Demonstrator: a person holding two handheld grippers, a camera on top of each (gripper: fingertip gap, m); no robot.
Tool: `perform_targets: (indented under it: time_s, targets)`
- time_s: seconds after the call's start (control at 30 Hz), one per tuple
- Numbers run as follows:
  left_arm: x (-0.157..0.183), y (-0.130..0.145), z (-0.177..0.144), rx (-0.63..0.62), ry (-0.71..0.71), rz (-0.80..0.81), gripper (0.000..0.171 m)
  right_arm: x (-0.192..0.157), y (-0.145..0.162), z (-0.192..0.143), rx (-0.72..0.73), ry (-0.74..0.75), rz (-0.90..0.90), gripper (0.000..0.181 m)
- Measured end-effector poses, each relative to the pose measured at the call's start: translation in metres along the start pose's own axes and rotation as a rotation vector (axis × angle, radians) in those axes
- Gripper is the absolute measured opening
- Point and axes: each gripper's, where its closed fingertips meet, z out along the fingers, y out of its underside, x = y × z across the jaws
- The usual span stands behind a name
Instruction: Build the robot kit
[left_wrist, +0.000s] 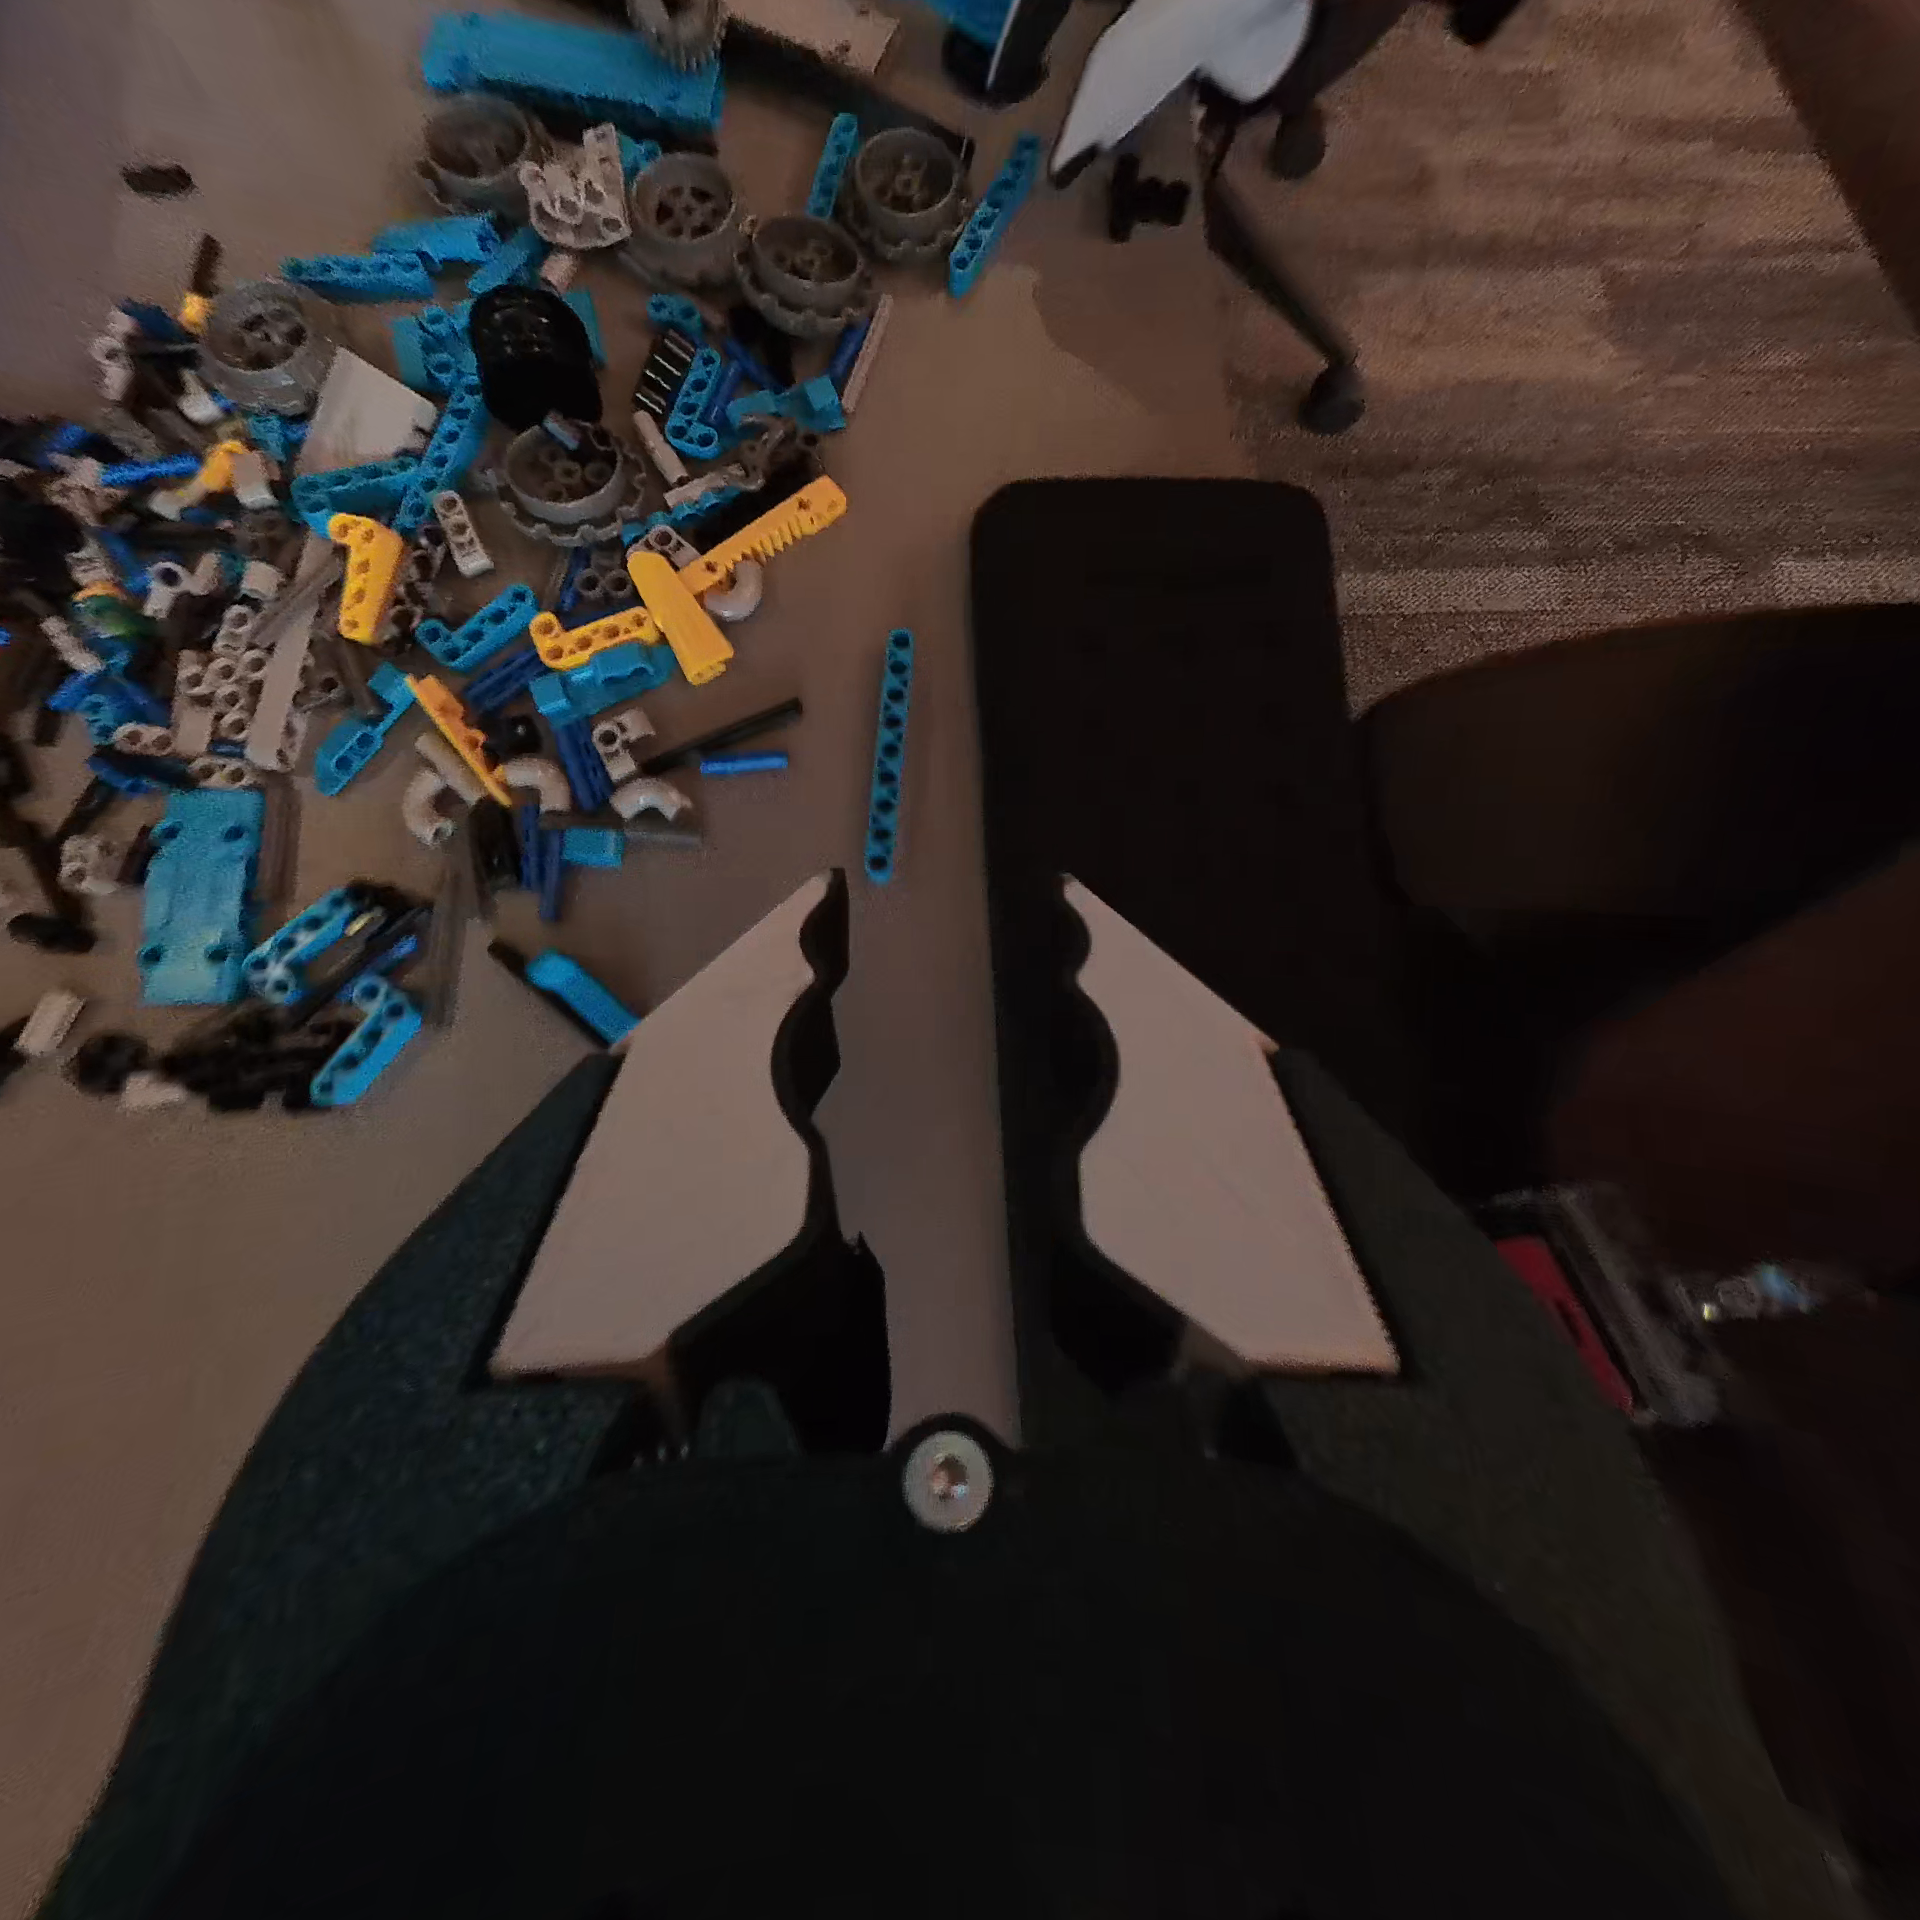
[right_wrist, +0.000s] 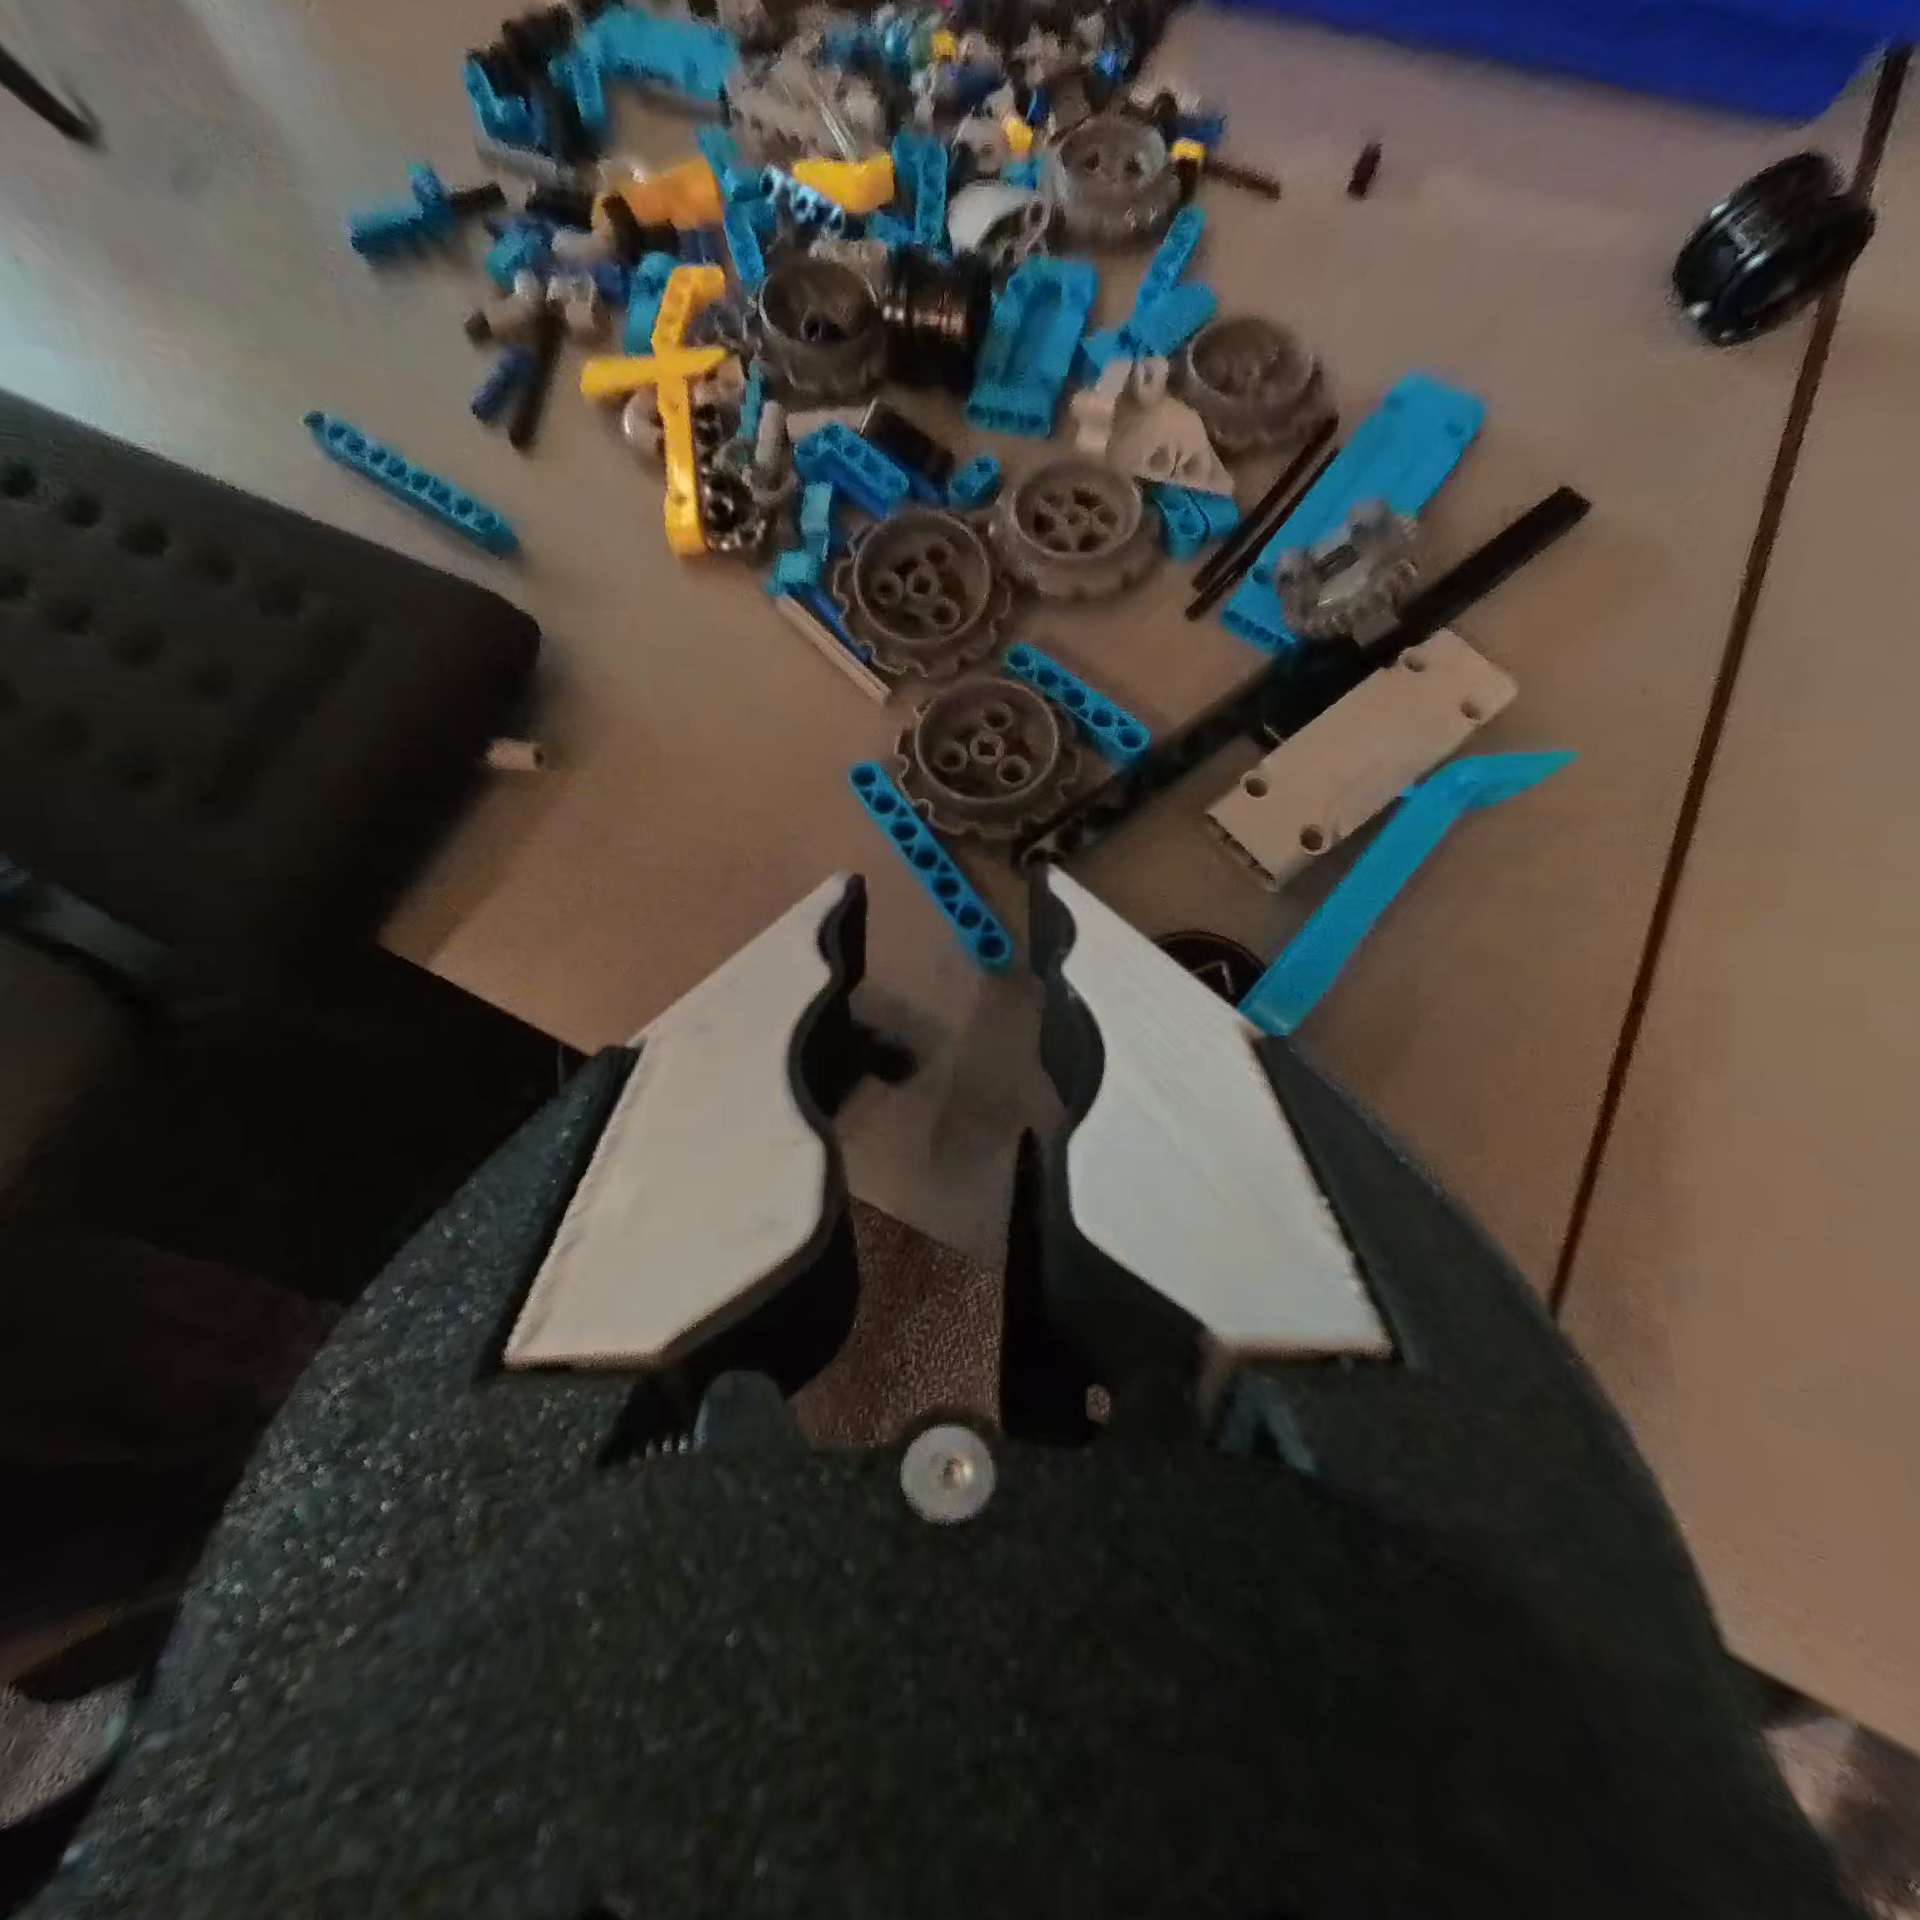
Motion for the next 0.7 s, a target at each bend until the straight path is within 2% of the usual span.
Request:
perform_targets:
  time_s: [0.07,0.2,0.3,0.4,0.5,0.57,0.63,0.7]
  targets:
    - [0.005,0.015,-0.022,0.049,-0.022,0.025,0.037,-0.002,0.008,0.006,-0.051,-0.056,0.006,0.026]
    - [0.011,0.058,-0.046,0.042,-0.061,0.003,0.034,0.003,0.013,0.012,-0.101,-0.037,-0.025,0.019]
    - [0.006,0.073,-0.045,0.01,-0.098,0.015,0.032,-0.001,0.014,0.013,-0.143,-0.058,-0.054,0.008]
    - [-0.004,0.063,-0.026,0.01,-0.116,0.031,0.03,-0.006,0.009,0.011,-0.194,-0.036,-0.113,0.007]
    - [-0.013,0.049,0.0,0.015,-0.092,0.009,0.03,-0.032,-0.01,0.007,-0.212,-0.062,-0.171,0.007]
    - [-0.016,0.046,0.007,0.022,-0.083,-0.003,0.03,-0.052,-0.033,0.008,-0.18,-0.073,-0.223,0.007]
    - [-0.012,0.04,-0.001,0.084,-0.065,0.01,0.03,-0.087,-0.065,0.016,-0.108,-0.154,-0.273,0.008]
    - [-0.004,0.031,-0.019,0.169,-0.067,0.044,0.03,-0.143,-0.091,0.032,-0.057,-0.317,-0.367,0.007]
